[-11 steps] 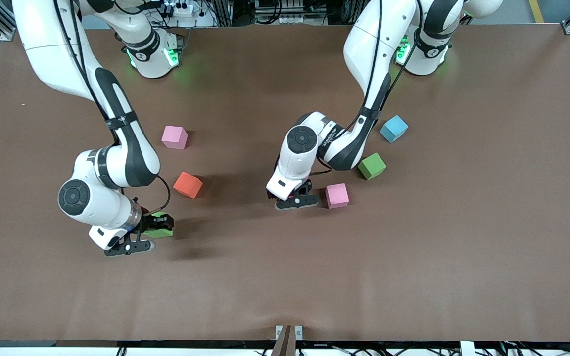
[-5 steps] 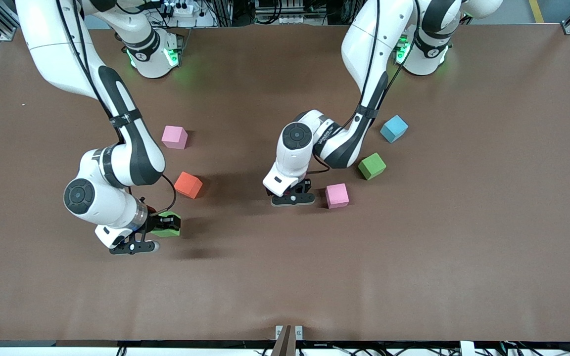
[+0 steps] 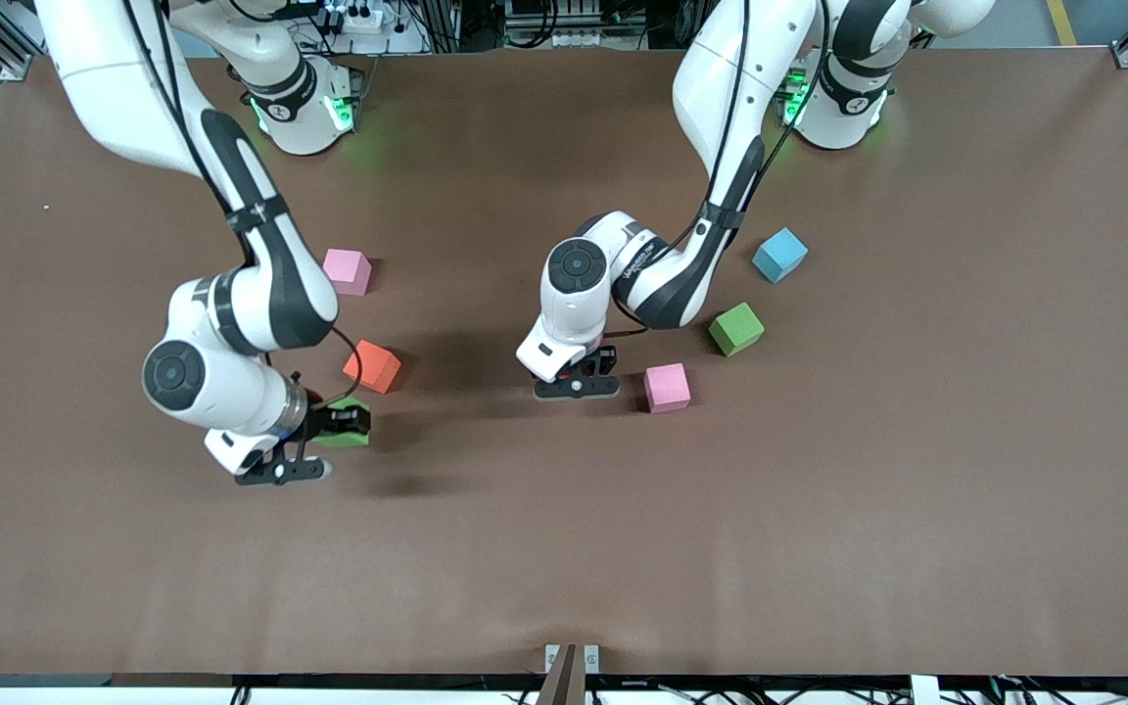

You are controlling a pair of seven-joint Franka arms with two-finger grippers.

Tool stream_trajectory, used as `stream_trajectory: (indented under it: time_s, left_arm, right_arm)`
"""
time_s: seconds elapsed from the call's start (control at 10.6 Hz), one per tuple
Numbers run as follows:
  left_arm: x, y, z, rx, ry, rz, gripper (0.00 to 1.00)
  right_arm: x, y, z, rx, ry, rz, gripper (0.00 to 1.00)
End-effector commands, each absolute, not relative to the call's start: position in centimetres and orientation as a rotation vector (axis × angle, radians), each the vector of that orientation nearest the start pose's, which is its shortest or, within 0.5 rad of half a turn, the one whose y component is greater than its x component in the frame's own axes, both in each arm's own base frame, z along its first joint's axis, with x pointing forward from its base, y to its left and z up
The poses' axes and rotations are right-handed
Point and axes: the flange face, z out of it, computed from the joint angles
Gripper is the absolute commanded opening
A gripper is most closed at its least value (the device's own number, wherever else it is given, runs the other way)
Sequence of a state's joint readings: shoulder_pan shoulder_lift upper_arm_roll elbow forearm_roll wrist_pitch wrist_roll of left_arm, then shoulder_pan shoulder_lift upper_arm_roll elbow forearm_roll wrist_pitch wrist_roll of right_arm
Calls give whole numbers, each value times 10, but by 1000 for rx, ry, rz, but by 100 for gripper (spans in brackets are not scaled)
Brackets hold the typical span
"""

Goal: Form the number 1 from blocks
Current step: 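Set red beside blue with the left gripper while the right gripper carries green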

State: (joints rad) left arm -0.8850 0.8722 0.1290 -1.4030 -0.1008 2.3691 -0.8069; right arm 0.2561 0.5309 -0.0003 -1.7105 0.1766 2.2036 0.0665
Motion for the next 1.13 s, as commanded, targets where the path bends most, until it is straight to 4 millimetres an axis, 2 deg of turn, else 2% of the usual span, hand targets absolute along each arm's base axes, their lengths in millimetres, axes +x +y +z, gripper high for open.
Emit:
stream_trajectory:
  time_s: [0.0,0.09,0.28,0.38,0.57,0.66,0.75,0.85,0.94,1.04]
  left_arm:
    - [519,-521,197,-3170,-93,-139,17]
    - [520,-521,198,-3169,-117,-143,99]
    - [522,-524,205,-3181,-158,-156,100]
    - [525,-524,216,-3190,-162,-175,100]
    - [532,-518,256,-3198,-190,-187,100]
    - [546,-499,286,-3173,-237,-181,100]
    - [564,-471,332,-3173,-306,-194,100]
    - [583,-437,367,-3170,-381,-187,100]
    - [597,-407,389,-3159,-426,-171,100]
    - [612,-374,405,-3162,-350,-156,100]
  right_arm:
    - [595,205,292,-3010,-99,137,0]
    - [579,215,296,-3013,-95,153,0]
    - [552,224,304,-3015,-117,172,0]
    - [536,239,306,-3012,-109,188,0]
    - [509,288,308,-3009,-77,213,0]
    - [500,308,308,-3008,-65,196,0]
    - [486,334,306,-3007,-79,199,0]
    - [475,355,305,-2999,-80,171,0]
    - [461,382,297,-2993,-72,155,0]
    - [451,410,286,-2985,-48,137,0]
